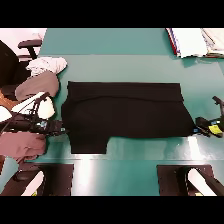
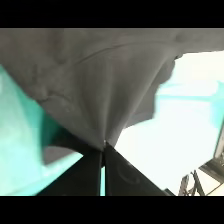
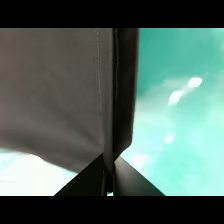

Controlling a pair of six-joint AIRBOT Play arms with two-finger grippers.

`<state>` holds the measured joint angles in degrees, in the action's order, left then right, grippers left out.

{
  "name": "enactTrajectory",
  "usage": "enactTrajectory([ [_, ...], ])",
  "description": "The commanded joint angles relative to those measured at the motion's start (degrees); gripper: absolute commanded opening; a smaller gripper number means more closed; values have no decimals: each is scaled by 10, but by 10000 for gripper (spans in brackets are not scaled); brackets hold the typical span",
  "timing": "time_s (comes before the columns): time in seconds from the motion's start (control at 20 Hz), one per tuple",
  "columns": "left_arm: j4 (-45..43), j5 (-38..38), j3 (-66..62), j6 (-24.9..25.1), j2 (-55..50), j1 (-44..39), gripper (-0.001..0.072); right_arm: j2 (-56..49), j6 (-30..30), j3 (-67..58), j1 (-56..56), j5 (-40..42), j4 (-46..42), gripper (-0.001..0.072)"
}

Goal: Fold the shirts.

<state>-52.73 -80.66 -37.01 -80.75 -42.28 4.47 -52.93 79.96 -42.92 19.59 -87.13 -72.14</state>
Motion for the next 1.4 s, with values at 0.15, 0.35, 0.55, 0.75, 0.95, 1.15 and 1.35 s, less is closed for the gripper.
enactTrajectory([
  [0.15,-12,48,-92,-8,-40,0,20,-2,25,-92,-54,-4,-40,17],
  [0.35,-11,134,-159,50,-187,0,20,-153,39,-215,-116,65,-38,17],
  [0.55,-9,206,-261,63,-355,0,21,-307,46,-348,-139,82,-23,18],
  [0.75,26,252,-331,62,-456,0,23,-408,46,-434,-138,94,50,40],
  [0.95,39,259,-361,41,-465,0,385,-449,8,-486,-123,83,89,419],
  [1.15,47,172,-411,49,-465,0,57,-422,-34,-442,-58,46,116,523],
  [1.35,77,173,-413,62,-465,-29,22,-421,-56,-346,28,49,154,532],
])
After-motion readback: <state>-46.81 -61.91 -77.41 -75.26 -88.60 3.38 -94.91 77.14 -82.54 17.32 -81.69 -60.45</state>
